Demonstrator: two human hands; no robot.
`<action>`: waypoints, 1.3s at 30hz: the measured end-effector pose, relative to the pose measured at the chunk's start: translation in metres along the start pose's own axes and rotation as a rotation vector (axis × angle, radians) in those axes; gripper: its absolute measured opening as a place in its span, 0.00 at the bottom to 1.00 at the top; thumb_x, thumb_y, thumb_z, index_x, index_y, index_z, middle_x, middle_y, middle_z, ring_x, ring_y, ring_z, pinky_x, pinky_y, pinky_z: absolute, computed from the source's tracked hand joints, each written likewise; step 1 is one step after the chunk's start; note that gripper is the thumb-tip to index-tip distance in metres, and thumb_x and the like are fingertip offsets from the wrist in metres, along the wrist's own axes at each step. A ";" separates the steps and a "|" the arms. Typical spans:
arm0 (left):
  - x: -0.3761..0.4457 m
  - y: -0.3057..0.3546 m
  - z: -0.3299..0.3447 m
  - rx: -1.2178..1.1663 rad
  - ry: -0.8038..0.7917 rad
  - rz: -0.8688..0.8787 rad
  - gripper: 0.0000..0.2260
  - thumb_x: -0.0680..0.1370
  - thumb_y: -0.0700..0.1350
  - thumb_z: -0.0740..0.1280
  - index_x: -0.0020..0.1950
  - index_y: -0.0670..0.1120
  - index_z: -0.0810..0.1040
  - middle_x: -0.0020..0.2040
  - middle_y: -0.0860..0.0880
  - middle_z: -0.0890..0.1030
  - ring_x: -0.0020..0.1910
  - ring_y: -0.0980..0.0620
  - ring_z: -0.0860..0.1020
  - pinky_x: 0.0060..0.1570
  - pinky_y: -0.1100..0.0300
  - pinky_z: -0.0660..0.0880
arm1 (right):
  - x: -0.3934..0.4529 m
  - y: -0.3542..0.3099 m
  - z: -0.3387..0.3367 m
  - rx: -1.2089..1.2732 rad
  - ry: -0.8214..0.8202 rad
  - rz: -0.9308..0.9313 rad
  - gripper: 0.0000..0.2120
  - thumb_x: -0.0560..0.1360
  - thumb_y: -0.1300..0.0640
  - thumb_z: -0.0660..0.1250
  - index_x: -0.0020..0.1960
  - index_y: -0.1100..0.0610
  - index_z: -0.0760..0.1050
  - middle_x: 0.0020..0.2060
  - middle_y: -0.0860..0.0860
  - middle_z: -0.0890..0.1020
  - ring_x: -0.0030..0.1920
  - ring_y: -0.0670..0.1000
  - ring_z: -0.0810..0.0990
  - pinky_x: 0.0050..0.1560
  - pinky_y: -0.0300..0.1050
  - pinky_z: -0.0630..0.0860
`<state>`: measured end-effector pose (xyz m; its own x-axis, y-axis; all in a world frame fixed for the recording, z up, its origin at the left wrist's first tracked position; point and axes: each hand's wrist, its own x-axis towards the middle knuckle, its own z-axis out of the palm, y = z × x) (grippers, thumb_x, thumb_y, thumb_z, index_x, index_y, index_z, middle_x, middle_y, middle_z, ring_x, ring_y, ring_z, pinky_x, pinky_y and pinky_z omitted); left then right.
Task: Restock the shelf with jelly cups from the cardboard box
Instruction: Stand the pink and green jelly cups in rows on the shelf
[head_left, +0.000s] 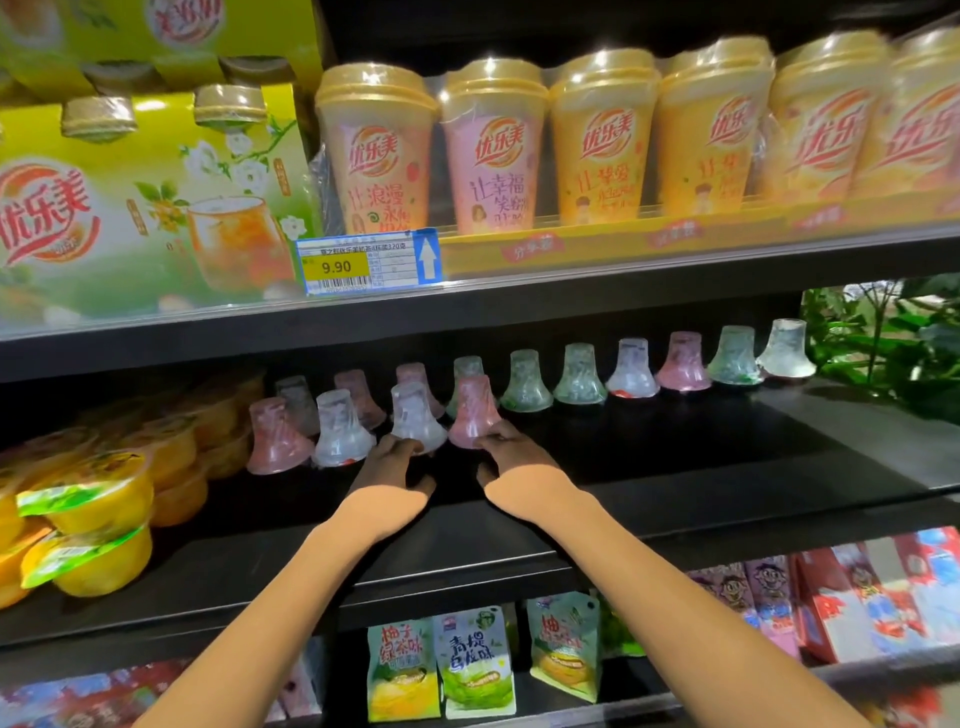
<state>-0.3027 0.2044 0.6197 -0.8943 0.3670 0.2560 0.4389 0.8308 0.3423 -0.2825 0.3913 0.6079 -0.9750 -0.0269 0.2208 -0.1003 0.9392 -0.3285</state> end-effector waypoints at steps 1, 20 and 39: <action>0.001 -0.001 0.002 -0.004 0.012 0.003 0.24 0.79 0.47 0.66 0.73 0.45 0.66 0.72 0.46 0.65 0.70 0.48 0.66 0.68 0.61 0.61 | 0.001 0.001 0.000 -0.008 -0.010 -0.005 0.24 0.80 0.54 0.61 0.75 0.54 0.65 0.75 0.52 0.61 0.69 0.57 0.69 0.68 0.51 0.70; -0.011 0.004 -0.003 0.132 0.052 0.010 0.22 0.78 0.51 0.62 0.70 0.45 0.71 0.70 0.45 0.69 0.68 0.44 0.69 0.66 0.54 0.68 | -0.034 -0.010 -0.009 -0.014 -0.011 0.032 0.25 0.80 0.52 0.60 0.76 0.55 0.64 0.75 0.57 0.65 0.71 0.60 0.66 0.70 0.51 0.67; -0.142 0.049 0.049 0.065 0.109 0.601 0.26 0.76 0.48 0.64 0.73 0.42 0.68 0.73 0.44 0.69 0.74 0.46 0.64 0.73 0.47 0.61 | -0.192 -0.042 0.013 -0.096 0.275 0.253 0.23 0.82 0.54 0.59 0.75 0.57 0.66 0.75 0.58 0.65 0.75 0.56 0.61 0.75 0.49 0.59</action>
<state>-0.1588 0.2132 0.5561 -0.4762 0.7371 0.4795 0.8544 0.5168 0.0542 -0.0935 0.3524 0.5678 -0.8757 0.2900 0.3860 0.1679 0.9325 -0.3197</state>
